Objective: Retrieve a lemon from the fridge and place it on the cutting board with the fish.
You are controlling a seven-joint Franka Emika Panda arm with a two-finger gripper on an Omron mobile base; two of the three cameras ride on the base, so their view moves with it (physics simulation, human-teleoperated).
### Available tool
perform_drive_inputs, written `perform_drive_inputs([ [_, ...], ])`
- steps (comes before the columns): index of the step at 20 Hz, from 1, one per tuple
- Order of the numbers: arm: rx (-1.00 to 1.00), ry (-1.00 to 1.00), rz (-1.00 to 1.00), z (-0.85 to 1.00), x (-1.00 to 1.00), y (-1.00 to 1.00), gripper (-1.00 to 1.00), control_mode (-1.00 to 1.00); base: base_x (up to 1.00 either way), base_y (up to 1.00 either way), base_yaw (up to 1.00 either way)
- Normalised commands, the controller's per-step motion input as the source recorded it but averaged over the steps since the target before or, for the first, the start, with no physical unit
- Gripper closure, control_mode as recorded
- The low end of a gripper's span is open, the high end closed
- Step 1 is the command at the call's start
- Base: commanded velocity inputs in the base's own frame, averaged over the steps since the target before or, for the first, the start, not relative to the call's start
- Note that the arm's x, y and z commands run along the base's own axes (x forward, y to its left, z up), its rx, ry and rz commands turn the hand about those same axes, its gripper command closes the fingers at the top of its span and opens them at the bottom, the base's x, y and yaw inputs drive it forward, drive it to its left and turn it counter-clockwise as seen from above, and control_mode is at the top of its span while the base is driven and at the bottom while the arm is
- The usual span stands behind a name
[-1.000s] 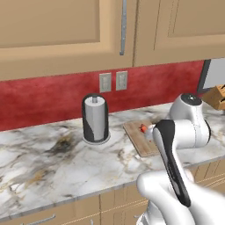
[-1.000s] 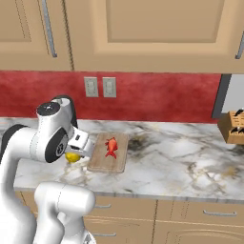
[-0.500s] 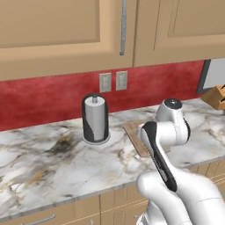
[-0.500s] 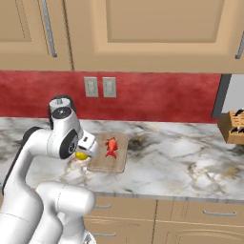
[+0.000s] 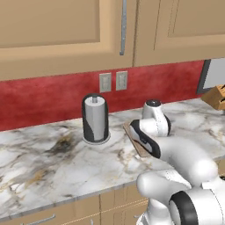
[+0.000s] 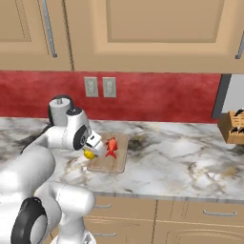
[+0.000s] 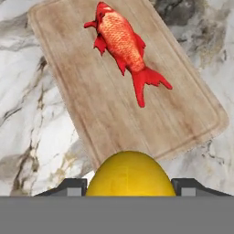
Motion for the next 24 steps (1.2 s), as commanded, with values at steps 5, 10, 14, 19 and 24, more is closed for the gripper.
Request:
perform_drive_inputs([
  [5,0.03,0.04,0.00,-0.22,0.68,0.00,1.00,-1.00,0.00,0.00,0.00],
  [10,0.02,0.02,0.00,-0.37,0.45,-0.01,1.00,-1.00,0.00,0.00,0.00],
  [14,0.00,0.08,-0.04,-0.45,0.03,0.00,1.00,-1.00,0.00,0.00,0.00],
  [19,0.00,0.02,-0.06,-0.36,0.09,-0.09,1.00,-1.00,0.00,0.00,0.00],
  [24,0.00,0.00,-0.02,-0.14,0.08,-0.11,1.00,-1.00,0.00,0.00,0.00],
])
